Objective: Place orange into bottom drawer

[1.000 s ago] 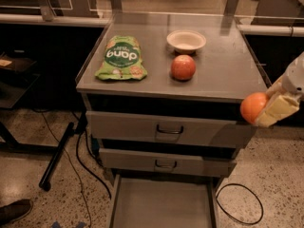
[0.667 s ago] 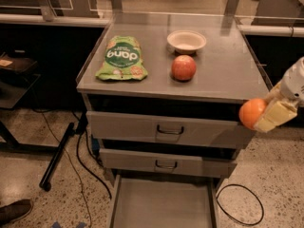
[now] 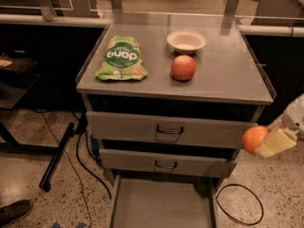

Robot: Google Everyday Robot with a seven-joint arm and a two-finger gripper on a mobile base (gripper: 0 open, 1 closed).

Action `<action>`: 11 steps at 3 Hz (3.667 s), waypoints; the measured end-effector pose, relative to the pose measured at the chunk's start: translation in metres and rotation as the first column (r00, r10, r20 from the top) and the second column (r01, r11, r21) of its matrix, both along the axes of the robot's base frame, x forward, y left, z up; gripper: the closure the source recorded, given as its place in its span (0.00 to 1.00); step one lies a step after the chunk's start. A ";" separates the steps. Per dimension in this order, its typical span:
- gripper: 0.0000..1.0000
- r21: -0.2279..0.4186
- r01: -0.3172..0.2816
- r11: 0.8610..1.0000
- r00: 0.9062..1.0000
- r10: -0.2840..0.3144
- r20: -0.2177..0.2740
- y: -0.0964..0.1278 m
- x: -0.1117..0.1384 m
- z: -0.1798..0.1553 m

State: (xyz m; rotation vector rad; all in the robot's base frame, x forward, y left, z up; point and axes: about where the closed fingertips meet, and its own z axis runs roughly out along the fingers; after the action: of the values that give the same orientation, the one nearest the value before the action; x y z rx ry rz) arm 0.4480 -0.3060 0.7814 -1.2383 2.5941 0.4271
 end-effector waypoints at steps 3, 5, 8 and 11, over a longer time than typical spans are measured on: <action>1.00 0.143 0.093 0.985 0.978 -0.064 -0.196 0.015 -0.060 -0.118; 1.00 0.168 0.257 0.952 0.938 -0.204 -0.280 0.025 -0.056 -0.216; 1.00 0.188 0.335 0.923 0.899 -0.254 -0.356 0.033 -0.058 -0.266; 1.00 0.232 0.502 0.833 0.782 -0.322 -0.534 0.051 -0.058 -0.388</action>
Offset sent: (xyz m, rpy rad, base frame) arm -0.0409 0.0028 -0.0610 0.0710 0.1149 -0.0231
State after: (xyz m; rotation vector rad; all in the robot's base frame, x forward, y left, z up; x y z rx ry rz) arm 0.3902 -0.2555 0.3933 -0.4308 2.8750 1.1764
